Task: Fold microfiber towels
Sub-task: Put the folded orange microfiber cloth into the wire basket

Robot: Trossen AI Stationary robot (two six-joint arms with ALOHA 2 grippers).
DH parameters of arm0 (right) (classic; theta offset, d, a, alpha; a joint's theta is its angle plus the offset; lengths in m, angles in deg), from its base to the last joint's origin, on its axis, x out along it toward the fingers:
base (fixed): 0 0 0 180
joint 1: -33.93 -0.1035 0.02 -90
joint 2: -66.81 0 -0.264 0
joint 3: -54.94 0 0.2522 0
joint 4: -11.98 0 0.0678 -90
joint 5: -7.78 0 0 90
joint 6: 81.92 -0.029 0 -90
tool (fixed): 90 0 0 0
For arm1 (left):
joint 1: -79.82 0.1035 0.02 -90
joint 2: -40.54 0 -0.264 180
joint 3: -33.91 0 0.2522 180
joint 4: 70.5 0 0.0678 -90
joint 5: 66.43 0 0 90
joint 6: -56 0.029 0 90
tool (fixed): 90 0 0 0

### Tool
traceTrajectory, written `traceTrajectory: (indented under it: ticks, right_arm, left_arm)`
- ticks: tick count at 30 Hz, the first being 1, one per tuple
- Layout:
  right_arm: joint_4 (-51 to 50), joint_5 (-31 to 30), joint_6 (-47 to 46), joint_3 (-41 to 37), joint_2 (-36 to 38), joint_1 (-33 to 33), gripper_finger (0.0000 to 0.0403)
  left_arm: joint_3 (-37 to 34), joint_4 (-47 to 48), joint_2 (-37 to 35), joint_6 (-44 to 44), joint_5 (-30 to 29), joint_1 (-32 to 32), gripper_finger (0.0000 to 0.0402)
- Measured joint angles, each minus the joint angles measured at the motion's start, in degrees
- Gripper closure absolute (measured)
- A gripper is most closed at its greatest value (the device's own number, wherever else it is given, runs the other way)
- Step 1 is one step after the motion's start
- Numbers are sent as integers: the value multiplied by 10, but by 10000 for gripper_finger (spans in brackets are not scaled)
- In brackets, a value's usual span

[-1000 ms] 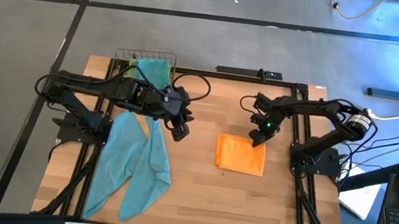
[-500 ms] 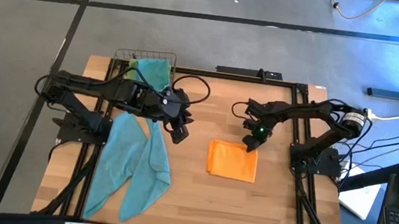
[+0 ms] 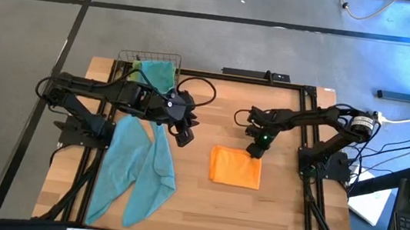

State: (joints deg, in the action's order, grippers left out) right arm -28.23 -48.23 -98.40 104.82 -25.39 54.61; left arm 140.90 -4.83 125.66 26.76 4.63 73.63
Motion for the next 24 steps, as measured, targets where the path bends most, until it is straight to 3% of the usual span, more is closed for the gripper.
traceTrajectory:
  ticks: [6, 12, 18, 24]
  right_arm:
    - [23, 1, -30, 5, 9, -15, 397]
    - [32, -3, -27, 65, 16, -46, 399]
    - [19, -30, -7, 149, 18, -93, 399]
    - [-22, -90, 18, 226, 18, -133, 399]
  left_arm:
    - [0, 3, 0, 15, 0, 0, 308]
    - [0, 21, 0, 14, 5, 2, 308]
    - [0, 47, 0, 32, 45, 24, 308]
    - [-8, 65, 0, 64, 140, 43, 300]
